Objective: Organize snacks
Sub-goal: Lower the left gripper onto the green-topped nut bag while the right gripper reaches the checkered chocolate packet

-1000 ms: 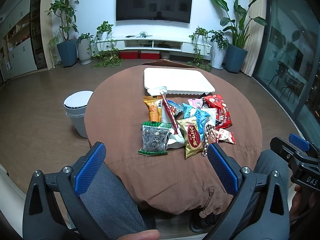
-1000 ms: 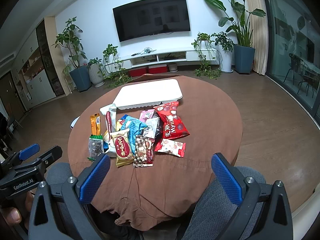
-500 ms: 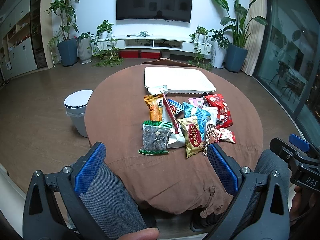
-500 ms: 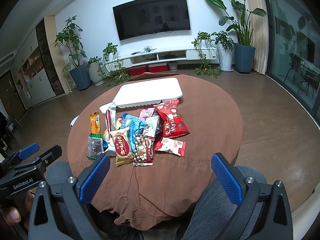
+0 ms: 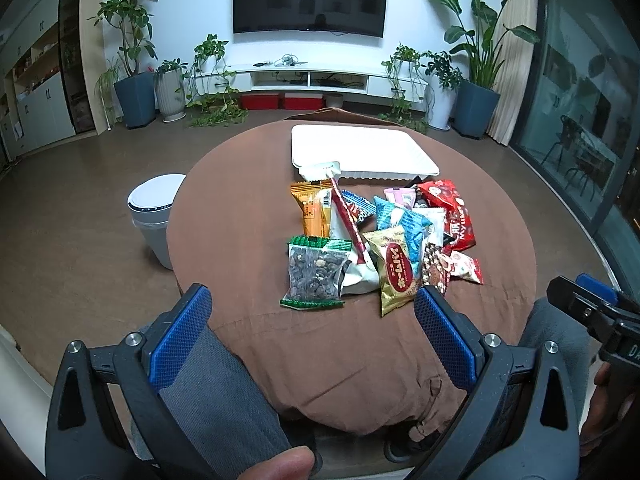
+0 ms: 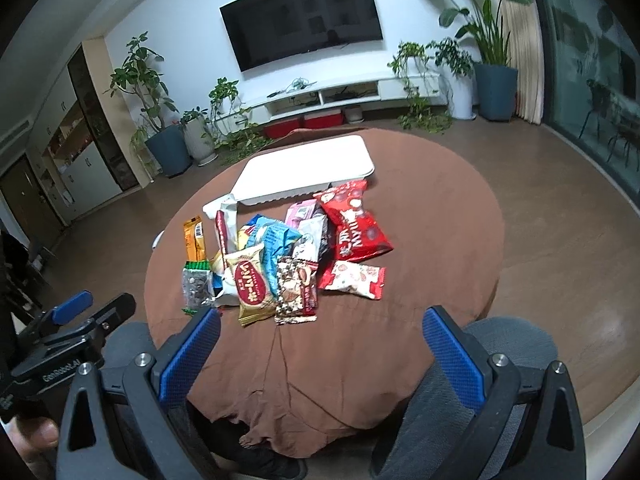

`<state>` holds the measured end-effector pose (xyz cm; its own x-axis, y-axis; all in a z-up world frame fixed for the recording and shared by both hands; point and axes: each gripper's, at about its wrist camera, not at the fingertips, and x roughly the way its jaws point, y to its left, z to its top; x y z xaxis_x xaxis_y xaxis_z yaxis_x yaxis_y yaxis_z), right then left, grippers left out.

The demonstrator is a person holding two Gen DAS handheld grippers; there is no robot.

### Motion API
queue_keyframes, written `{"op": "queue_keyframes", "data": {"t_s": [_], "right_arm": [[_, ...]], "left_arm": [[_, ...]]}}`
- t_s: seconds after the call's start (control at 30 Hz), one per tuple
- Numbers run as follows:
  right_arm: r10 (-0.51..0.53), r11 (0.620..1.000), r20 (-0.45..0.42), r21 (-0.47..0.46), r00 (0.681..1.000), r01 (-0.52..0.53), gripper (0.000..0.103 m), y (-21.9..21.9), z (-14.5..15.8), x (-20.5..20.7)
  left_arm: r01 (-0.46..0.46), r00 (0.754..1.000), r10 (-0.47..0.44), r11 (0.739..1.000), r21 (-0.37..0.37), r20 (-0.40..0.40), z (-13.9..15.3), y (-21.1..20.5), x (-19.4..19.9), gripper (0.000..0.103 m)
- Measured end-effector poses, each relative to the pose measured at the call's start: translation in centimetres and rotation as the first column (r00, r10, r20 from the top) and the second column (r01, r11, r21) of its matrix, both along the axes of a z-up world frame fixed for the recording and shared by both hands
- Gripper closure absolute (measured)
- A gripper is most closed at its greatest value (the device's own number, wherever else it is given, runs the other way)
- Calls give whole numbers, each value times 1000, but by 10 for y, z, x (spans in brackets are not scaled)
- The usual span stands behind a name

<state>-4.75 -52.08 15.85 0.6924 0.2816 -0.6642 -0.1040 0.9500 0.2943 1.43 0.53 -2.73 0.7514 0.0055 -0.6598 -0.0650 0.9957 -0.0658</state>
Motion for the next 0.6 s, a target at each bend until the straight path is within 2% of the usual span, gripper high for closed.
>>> {"op": "queue_keyframes", "data": {"t_s": [0.07, 0.13, 0.23, 0.3, 0.33, 0.37, 0.4, 0.43, 0.5, 0.6], "right_arm": [[10, 999, -9, 35, 1000, -9, 0, -5, -3, 0], [19, 998, -7, 66, 1000, -19, 0, -12, -5, -1], [33, 994, 8, 100, 999, -33, 0, -15, 7, 9], [37, 995, 31, 93, 999, -40, 0, -19, 11, 10], [35, 995, 44, 91, 998, -38, 0, -20, 12, 10], [30, 995, 52, 95, 998, -35, 0, -22, 11, 9], [34, 994, 48, 101, 998, -39, 0, -20, 10, 13], [46, 993, 33, 111, 998, -49, 0, -21, 8, 16], [76, 988, -30, 138, 997, -71, 1, -22, 3, 29], [107, 979, -133, 188, 985, -81, 14, -24, -7, 48]], "left_arm": [[27, 1000, -26, 999, -38, 7, -1, 4, 5, 0], [109, 994, -108, 993, -50, 29, 0, 3, 11, 0], [149, 987, -151, 988, 49, 52, 1, -4, 11, 0], [178, 984, -177, 982, 65, -18, -5, -7, 14, 0], [175, 982, -170, 983, 56, -81, -11, -5, 18, 0], [149, 981, -143, 988, 38, -134, -16, -1, 24, 0], [128, 980, -124, 992, 20, -155, -20, 4, 28, 0], [112, 980, -108, 994, 12, -167, -23, 10, 33, 0], [70, 977, -60, 997, 41, -205, -26, 16, 42, 0], [62, 974, -54, 998, 25, -222, -28, 22, 55, 0]]}}
